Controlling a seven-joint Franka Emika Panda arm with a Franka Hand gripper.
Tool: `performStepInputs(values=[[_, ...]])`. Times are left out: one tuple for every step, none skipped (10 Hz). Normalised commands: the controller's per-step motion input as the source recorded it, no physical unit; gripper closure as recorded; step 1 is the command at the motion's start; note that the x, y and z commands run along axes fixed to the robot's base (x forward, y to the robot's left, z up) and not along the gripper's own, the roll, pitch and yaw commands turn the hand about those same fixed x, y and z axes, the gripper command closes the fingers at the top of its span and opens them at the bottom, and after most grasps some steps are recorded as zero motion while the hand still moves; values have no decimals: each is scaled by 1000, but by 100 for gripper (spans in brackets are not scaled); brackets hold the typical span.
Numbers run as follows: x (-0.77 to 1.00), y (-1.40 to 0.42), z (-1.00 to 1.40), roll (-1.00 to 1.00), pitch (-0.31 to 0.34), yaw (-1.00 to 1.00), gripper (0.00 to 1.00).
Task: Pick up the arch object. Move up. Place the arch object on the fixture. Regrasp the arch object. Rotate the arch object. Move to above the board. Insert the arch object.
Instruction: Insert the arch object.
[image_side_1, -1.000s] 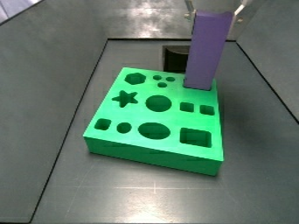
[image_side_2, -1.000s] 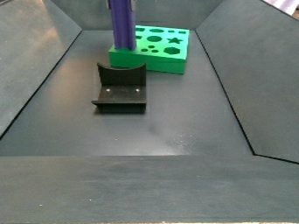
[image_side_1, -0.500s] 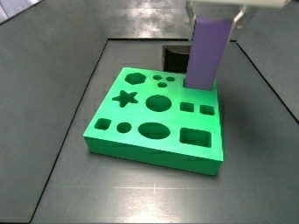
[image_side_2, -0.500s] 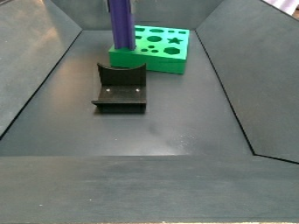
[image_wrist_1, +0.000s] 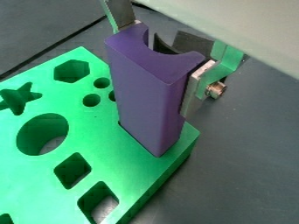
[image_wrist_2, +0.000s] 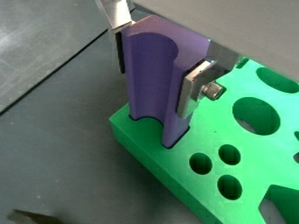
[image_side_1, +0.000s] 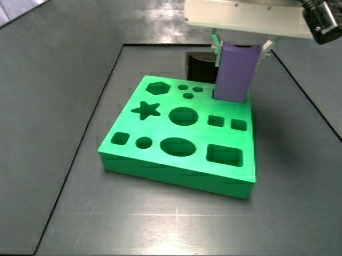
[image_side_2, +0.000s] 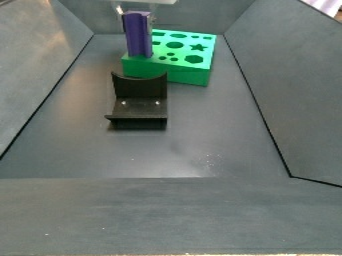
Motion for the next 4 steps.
performStepInputs(values=[[249, 0, -591, 174, 0, 0, 100], [0, 0, 0, 0, -47, 0, 100], [0, 9, -40, 77, 0, 0, 100], [0, 0, 0, 0, 0, 0, 100]])
